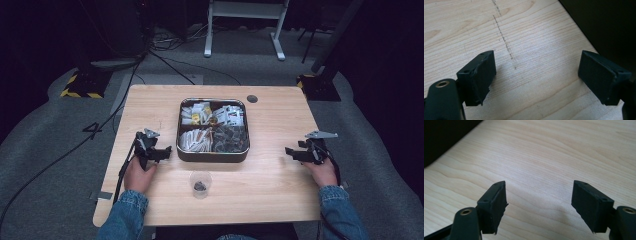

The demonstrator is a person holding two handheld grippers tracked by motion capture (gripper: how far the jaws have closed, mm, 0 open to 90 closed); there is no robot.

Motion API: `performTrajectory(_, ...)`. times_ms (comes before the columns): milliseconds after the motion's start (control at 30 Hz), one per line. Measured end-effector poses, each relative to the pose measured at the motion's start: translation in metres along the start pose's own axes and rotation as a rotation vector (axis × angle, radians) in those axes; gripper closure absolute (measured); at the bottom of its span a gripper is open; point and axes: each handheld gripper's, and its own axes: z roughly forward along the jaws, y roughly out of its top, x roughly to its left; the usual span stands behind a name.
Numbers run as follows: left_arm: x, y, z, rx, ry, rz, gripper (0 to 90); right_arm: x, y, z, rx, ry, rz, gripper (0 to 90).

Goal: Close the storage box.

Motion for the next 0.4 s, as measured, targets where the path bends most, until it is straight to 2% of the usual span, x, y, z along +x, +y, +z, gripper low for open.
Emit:
performTrajectory(200, 0.000, 0.000, 0.000, 0.000, 0.000, 0.000, 15.3, 0.000, -0.004, 0.008, 0.038, -0.058, -0.039, 22.2)
performTrajectory(267, 0.000, 0.000, 0.000, 0.000, 0.000, 0.000, 15.3, 0.000, -0.006, 0.011, 0.048, -0.058, -0.034, 16.8)
performTrajectory(333, 0.000, 0.000, 0.000, 0.000, 0.000, 0.000, 15.3, -0.003, -0.008, 0.014, 0.033, -0.046, -0.003, 12.0)
performTrajectory(400, 0.000, 0.000, 0.000, 0.000, -0.001, 0.000, 15.3, -0.004, -0.010, 0.016, 0.015, -0.041, -0.008, 7.1)
